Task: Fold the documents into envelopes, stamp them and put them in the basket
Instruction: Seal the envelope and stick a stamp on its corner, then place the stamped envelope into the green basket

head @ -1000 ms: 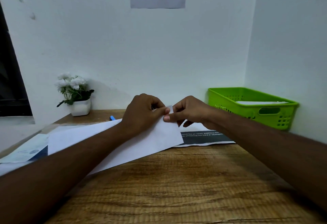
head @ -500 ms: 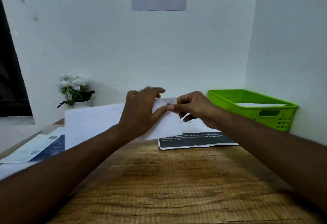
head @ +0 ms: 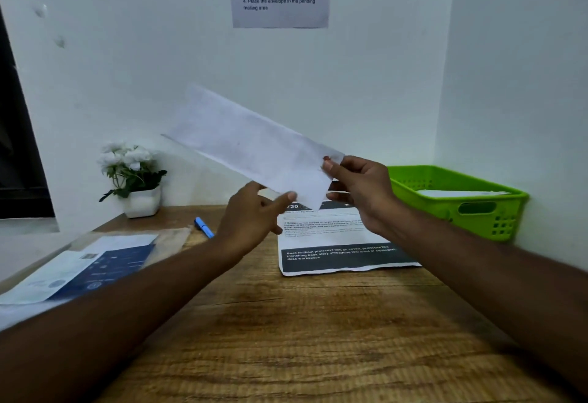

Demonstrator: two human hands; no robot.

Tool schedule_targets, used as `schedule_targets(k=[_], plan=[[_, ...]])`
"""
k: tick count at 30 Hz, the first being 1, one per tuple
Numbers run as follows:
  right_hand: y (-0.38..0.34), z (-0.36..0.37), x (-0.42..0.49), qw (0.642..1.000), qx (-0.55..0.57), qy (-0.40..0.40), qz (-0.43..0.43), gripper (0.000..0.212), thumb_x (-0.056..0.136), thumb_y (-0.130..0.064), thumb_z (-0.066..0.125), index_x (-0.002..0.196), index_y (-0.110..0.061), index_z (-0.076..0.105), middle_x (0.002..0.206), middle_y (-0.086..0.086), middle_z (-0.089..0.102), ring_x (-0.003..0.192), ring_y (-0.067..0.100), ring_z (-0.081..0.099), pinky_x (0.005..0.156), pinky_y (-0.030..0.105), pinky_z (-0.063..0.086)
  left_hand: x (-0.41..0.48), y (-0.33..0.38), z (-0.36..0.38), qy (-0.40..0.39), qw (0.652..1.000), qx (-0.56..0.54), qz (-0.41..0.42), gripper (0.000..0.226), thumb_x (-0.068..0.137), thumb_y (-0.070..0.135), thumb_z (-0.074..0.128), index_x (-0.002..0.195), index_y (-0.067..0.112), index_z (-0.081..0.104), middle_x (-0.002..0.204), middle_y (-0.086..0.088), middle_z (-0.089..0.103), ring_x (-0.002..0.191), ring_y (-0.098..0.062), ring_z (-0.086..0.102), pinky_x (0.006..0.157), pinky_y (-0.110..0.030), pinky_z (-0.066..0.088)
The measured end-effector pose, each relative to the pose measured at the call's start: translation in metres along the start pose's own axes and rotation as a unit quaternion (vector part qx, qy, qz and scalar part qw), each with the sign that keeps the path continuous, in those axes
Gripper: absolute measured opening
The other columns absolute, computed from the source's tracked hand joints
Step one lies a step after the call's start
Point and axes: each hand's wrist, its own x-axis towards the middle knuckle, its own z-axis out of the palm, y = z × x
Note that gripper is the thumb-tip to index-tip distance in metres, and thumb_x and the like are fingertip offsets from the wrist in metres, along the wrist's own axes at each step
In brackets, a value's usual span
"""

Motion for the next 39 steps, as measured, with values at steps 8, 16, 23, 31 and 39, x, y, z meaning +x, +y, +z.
schedule_targets(k=[8,16,23,31,39], plan=[[-0.003,0.004,-0.007,0.995,0.001,-0.094,0.023,0.007,0.089,-0.011,0.068,0.095,-0.009,0.069,0.085,0.006,0.071,0.063,0.023,0.07,0.057,0.029,0.058,0.008,0.011,-0.014,0.061,0.988,-0.139,0.0,0.004,0.095,0.01,0.057,0.092,0.008,0.059,0.069,-0.003,0.072,0.057,-0.027,0.071,0.046,-0.026,0.052],[-0.014,0.0,-0.006,0.996,-0.018,-0.079,0.029,0.009,0.09,-0.014,0.068,0.098,-0.01,0.067,0.084,0.008,0.068,0.065,0.026,0.072,0.06,0.033,0.057,0.009,0.028,-0.022,0.075,0.989,-0.11,0.058,0.046,0.089,0.004,0.063,0.131,0.014,0.045,0.086,-0.01,0.073,0.057,-0.023,0.07,0.052,-0.032,0.054],[-0.036,-0.028,-0.014,0.997,-0.06,-0.053,0.017,0.013,0.09,-0.015,0.068,0.098,-0.006,0.066,0.085,0.007,0.067,0.057,0.026,0.071,0.047,0.026,0.053,0.015,0.048,-0.01,-0.004,0.993,-0.092,0.071,0.053,0.09,-0.001,0.059,0.137,0.013,0.039,0.075,-0.014,0.071,0.053,-0.029,0.069,0.045,-0.027,0.053],[-0.068,-0.105,-0.031,0.993,-0.11,0.027,0.021,0.008,0.091,-0.012,0.065,0.09,-0.004,0.068,0.091,0.008,0.07,0.055,0.021,0.071,0.05,0.024,0.057,0.03,0.1,0.051,-0.102,0.981,-0.164,0.011,0.043,0.09,-0.002,0.06,0.115,0.014,0.03,0.09,-0.021,0.066,0.051,-0.026,0.067,0.051,-0.035,0.056],[-0.079,-0.168,-0.054,0.981,-0.134,0.115,0.078,0.012,0.092,-0.01,0.064,0.093,0.002,0.067,0.084,0.014,0.071,0.05,0.017,0.069,0.045,0.022,0.055,0.031,0.13,0.123,-0.128,0.973,-0.188,-0.049,0.048,0.084,-0.009,0.064,0.074,0.019,0.027,0.094,-0.025,0.062,0.044,-0.018,0.064,0.059,-0.031,0.058]])
